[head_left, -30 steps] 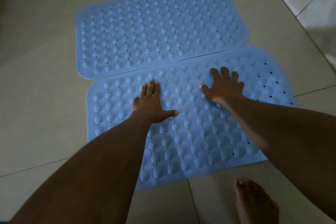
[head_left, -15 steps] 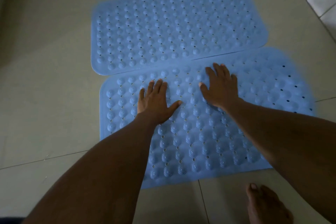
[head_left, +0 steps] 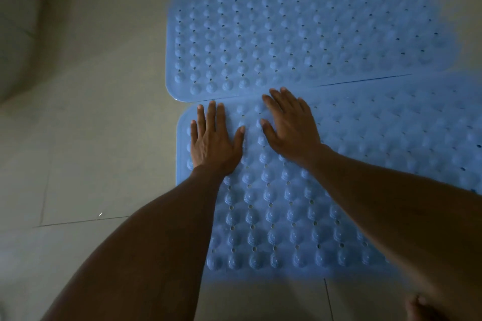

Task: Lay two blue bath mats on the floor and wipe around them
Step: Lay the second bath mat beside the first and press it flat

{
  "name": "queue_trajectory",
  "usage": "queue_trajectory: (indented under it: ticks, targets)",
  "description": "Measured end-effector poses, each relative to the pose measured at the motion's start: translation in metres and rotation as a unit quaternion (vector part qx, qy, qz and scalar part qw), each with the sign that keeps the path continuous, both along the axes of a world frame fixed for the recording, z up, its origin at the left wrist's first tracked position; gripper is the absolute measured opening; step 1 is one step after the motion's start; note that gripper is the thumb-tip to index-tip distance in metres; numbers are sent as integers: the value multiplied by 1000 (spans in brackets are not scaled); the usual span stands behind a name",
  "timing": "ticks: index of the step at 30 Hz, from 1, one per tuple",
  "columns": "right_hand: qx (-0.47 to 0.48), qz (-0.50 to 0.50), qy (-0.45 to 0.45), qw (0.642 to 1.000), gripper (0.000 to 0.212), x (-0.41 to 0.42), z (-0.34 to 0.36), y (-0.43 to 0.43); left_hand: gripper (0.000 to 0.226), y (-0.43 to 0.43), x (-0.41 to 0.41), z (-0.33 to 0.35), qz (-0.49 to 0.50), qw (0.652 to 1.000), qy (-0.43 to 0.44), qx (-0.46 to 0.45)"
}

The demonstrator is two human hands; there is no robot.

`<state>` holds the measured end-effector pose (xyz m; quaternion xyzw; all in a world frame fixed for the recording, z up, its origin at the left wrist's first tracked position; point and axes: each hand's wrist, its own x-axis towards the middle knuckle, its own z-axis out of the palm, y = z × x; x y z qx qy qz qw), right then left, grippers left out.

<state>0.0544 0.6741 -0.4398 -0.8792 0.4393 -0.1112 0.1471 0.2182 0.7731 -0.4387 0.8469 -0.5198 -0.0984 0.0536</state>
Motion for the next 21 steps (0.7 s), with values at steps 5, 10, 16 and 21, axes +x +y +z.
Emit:
queue_trajectory:
  ticks: [5, 10, 16, 21]
  targets:
    - [-44, 34, 14, 998, 58, 42, -20, 25, 82, 19, 25, -18, 33, 999, 3, -15]
    - [-62, 2, -27, 998, 63, 38, -19, 34, 75, 20, 15, -14, 4, 999, -7, -48]
    - [-59, -14, -13, 998, 58, 23, -17, 45, 66, 31, 0, -15, -14, 995, -14, -93]
    - [-29, -10, 35, 999, 57, 54, -15, 13, 66, 3, 31, -18, 19, 998, 24, -51]
